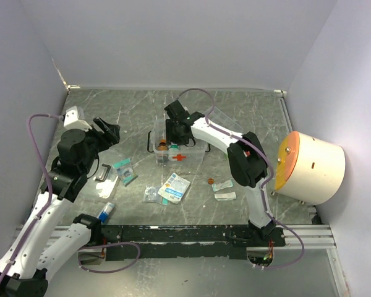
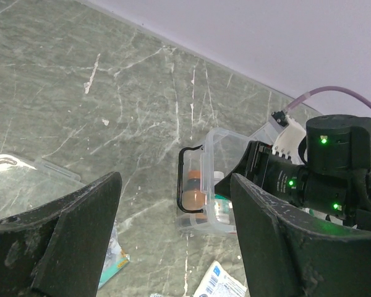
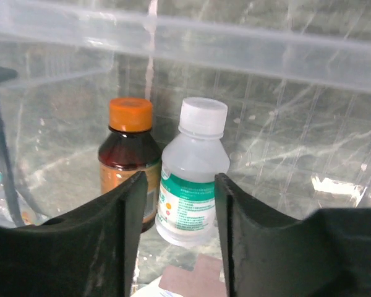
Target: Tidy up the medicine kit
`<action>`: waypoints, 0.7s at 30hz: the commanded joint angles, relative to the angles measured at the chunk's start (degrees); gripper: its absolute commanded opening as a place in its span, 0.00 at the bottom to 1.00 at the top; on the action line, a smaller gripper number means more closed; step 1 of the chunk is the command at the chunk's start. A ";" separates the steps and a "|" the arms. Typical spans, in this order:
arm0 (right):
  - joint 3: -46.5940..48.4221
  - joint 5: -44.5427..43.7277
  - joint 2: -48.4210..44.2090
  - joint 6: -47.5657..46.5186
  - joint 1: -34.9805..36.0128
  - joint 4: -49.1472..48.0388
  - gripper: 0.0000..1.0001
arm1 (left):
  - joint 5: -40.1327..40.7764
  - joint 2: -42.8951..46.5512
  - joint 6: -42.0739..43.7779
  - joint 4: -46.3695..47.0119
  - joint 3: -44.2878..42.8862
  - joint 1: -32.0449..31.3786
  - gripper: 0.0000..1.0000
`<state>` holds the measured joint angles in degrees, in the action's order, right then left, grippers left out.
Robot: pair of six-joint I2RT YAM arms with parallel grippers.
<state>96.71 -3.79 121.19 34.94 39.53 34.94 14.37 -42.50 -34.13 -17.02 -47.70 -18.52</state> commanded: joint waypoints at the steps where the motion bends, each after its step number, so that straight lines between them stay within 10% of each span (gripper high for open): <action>1: 2.52 0.31 2.34 -1.62 -0.84 -1.23 0.44 | 0.37 -0.21 -0.41 1.01 0.33 0.42 0.82; 21: -6.80 5.98 -3.02 3.28 -0.59 -4.37 0.33 | 0.13 -0.83 -1.07 2.20 1.39 0.51 0.81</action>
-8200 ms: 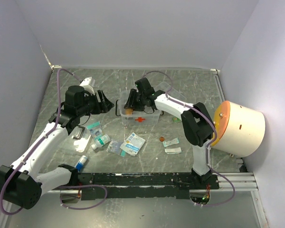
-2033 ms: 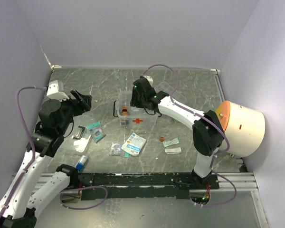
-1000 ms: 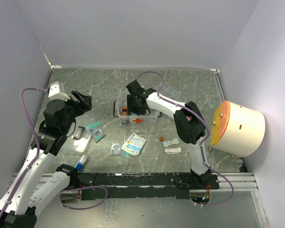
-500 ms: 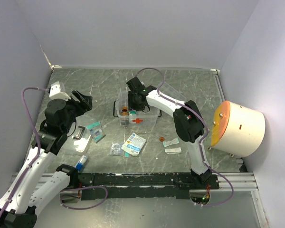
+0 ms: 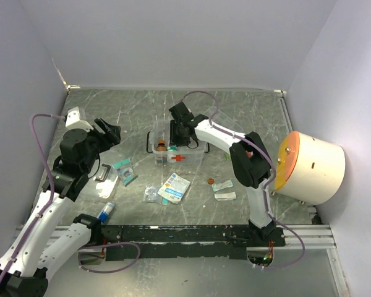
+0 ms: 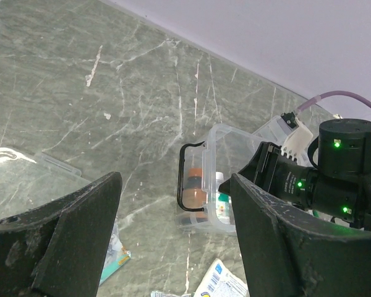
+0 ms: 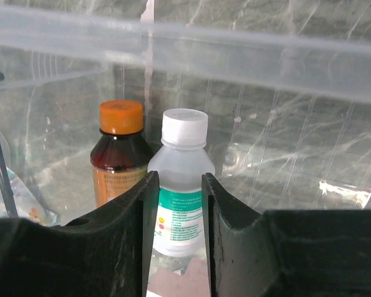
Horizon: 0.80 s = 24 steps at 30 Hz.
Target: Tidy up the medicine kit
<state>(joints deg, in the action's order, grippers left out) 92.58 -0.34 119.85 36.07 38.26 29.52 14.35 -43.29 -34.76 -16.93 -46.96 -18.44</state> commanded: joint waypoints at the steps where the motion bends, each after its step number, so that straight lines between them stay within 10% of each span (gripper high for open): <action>1: -2.70 2.75 -2.17 2.16 0.67 0.92 0.34 | 0.05 -0.11 -0.46 2.13 0.65 0.42 0.81; 16: 0.39 -2.04 -12.20 -0.09 0.59 0.20 0.48 | -3.16 0.09 0.69 3.33 0.40 0.51 0.82; 24: -11.66 1.16 -25.96 -0.84 3.98 -6.19 0.52 | -20.01 -1.45 2.98 9.54 0.69 0.44 0.84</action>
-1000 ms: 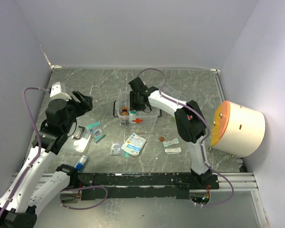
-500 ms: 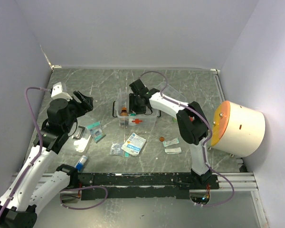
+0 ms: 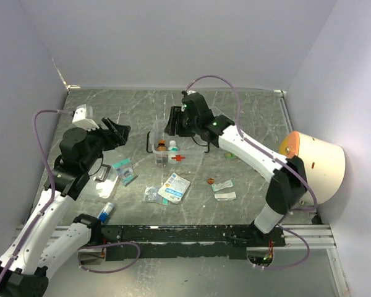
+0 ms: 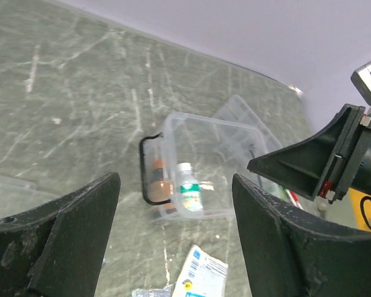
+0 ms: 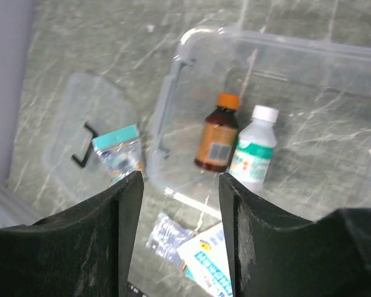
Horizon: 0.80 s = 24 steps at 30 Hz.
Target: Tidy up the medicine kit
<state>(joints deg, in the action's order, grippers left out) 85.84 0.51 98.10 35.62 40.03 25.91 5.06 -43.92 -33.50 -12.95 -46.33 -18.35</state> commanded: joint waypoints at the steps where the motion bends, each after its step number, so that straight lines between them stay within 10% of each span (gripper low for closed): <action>1: -6.61 0.07 -5.86 -0.07 2.69 -2.97 0.54 | -12.91 -1.31 1.66 5.35 -0.19 0.41 0.84; 12: -30.07 -7.09 -27.16 10.10 11.62 -7.28 0.60 | -25.56 -1.34 -0.89 2.44 6.27 -2.02 0.76; 24: -56.03 -9.33 -31.58 30.22 13.36 -25.70 0.54 | -19.18 2.99 -6.08 4.82 19.50 -9.14 0.67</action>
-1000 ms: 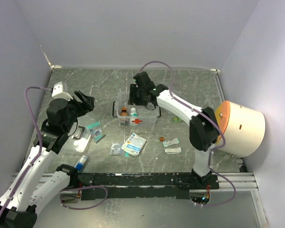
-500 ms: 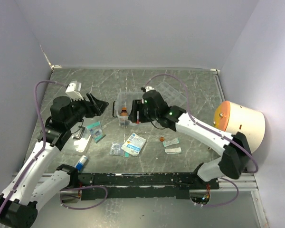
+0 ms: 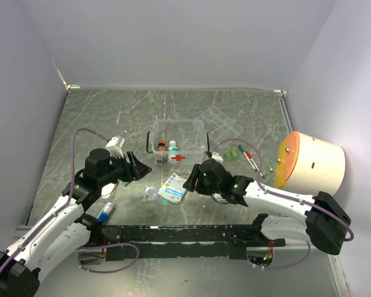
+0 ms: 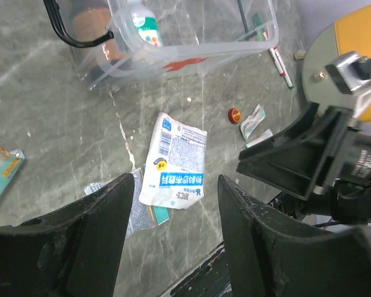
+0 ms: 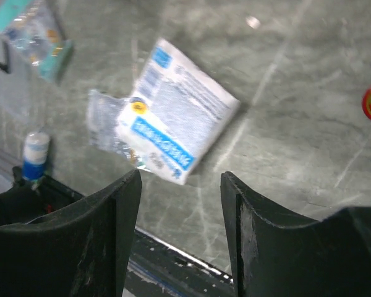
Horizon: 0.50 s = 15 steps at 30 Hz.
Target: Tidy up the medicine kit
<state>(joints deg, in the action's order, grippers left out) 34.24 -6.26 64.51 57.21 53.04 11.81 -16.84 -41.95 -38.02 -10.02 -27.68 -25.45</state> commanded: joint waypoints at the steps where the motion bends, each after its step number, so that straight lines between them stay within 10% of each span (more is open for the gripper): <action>1: -4.83 -3.40 3.46 10.16 0.32 -12.50 0.53 | 3.66 0.93 -1.84 1.66 1.10 -2.58 0.67; 15: -2.18 -8.14 15.56 13.25 0.41 -13.58 0.41 | 4.31 -4.70 -1.58 7.37 1.28 -4.17 0.68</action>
<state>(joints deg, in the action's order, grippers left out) 29.85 -10.92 78.72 69.60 53.23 -2.92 -13.93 -46.52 -40.10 -6.48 -25.80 -29.10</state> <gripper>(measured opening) 0.433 0.674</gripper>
